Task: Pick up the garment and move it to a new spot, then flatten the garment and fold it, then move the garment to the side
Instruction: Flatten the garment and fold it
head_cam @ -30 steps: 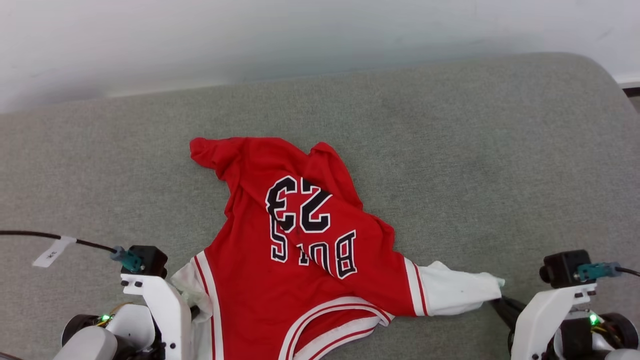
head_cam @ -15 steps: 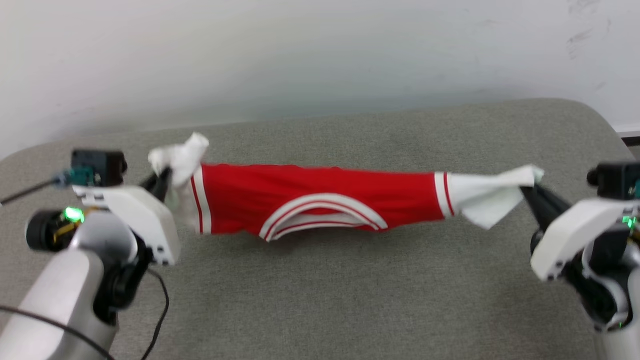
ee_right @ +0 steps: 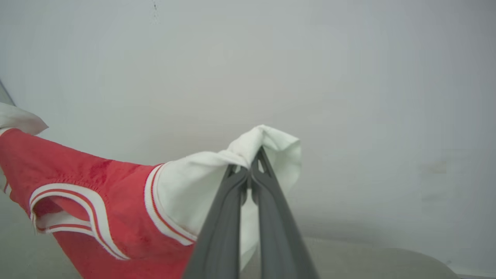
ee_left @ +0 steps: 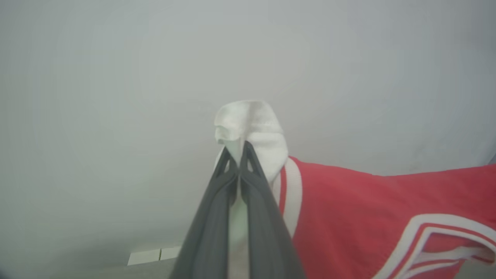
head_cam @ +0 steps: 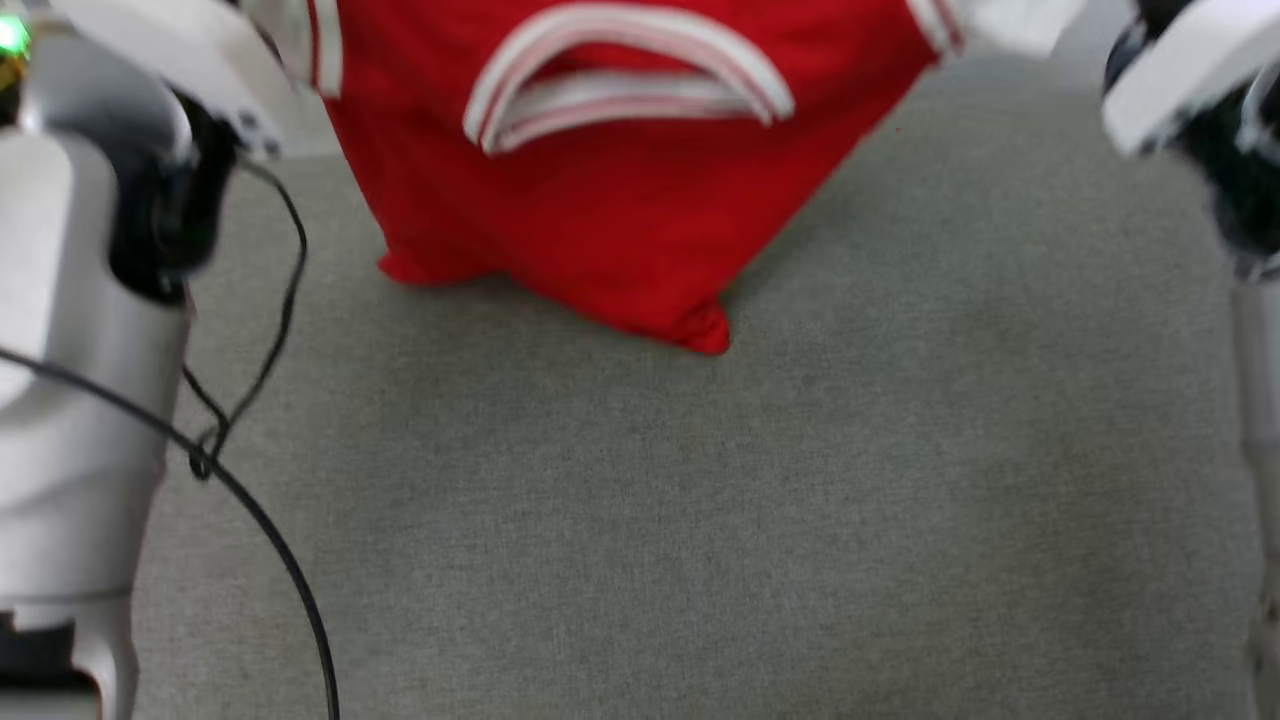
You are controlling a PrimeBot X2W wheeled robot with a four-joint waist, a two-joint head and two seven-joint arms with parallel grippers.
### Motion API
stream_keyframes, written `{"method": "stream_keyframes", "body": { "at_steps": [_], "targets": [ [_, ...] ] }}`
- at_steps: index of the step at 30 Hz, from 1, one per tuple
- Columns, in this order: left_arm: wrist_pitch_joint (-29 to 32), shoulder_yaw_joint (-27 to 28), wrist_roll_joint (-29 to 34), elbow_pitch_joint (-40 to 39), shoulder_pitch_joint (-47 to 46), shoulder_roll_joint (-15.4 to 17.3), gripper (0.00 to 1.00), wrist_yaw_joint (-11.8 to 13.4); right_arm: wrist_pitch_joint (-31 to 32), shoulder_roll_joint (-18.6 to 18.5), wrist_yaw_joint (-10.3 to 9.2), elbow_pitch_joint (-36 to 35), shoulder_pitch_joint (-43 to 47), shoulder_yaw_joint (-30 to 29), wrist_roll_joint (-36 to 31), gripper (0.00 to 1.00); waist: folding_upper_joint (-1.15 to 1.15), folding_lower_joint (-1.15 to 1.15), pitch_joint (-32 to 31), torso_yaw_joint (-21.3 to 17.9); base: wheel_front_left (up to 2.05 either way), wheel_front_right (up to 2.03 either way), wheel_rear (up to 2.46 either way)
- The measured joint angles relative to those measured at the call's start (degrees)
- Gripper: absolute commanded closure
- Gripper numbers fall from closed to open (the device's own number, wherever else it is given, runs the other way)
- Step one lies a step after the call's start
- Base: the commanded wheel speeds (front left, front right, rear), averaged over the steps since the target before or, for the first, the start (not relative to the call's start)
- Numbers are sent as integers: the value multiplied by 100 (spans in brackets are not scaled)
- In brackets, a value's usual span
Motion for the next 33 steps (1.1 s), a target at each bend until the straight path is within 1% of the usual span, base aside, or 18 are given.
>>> {"method": "stream_keyframes", "body": {
  "at_steps": [5,10,13,16,19,26,29,33],
  "targets": [
    [-236,5,162,546,-1279,-109,100,-115,-379,-191,0,536,-1450,220,-81,100,0,0,559,17,0,0,0],
    [-708,74,370,960,-2502,-82,100,-222,-837,-255,0,1071,-2771,420,-146,100,0,1,1149,33,0,0,0],
    [-887,140,382,1230,-3033,-84,100,-281,-1072,-259,0,1390,-3349,547,-135,100,0,1,1461,31,0,0,0],
    [-990,90,456,1454,-3427,-87,100,-372,-1279,-268,0,1692,-3852,658,-51,100,0,1,1740,33,0,0,0],
    [-1066,47,470,1717,-3567,-94,100,-426,-1429,-279,0,2007,-4090,867,22,100,0,1,1967,38,0,0,0],
    [-1169,4,347,2373,-3548,-211,100,-575,-1651,-227,0,2796,-4192,1344,260,100,0,1,2318,54,0,0,0],
    [-1267,4,261,2729,-3344,-309,100,-664,-1731,-176,0,3137,-4072,1527,417,100,0,1,2354,65,0,0,0],
    [-1446,3,145,3203,-2960,-372,100,-777,-1863,-144,0,3490,-3692,1797,655,100,0,0,2248,69,0,0,0]
  ]
}}
